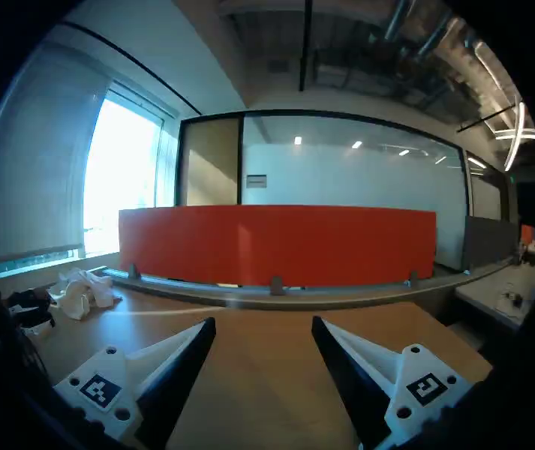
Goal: Fold towel
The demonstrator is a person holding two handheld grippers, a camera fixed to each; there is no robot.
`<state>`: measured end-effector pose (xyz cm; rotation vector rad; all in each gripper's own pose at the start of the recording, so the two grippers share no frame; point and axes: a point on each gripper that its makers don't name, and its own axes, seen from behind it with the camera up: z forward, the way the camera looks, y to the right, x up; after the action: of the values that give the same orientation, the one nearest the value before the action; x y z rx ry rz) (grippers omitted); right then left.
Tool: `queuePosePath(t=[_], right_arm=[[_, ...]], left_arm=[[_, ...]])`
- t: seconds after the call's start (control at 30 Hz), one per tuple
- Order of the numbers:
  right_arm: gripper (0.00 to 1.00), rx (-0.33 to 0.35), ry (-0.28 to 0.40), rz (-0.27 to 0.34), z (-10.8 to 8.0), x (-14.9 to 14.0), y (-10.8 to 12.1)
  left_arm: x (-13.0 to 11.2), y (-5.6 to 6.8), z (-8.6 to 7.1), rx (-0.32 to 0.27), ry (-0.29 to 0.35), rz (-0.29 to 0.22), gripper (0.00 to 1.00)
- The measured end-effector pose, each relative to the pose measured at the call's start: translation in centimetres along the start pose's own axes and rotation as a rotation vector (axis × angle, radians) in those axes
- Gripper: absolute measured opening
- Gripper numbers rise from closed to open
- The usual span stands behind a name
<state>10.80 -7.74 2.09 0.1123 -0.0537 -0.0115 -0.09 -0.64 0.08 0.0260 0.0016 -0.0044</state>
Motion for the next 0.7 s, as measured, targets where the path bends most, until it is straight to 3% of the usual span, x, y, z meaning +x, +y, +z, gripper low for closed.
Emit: queuePosePath(t=[0.37,0.7], right_arm=[[1.0,0.0,0.001,-0.002,0.1,-0.3,0.3],[1.0,-0.04,0.019,-0.036,-0.3,-1.1,2.2]], left_arm=[[0.0,-0.1,-0.1,0.005,0.0,0.001,0.94],[0.1,0.0,-0.1,0.005,-0.001,0.004,0.94]])
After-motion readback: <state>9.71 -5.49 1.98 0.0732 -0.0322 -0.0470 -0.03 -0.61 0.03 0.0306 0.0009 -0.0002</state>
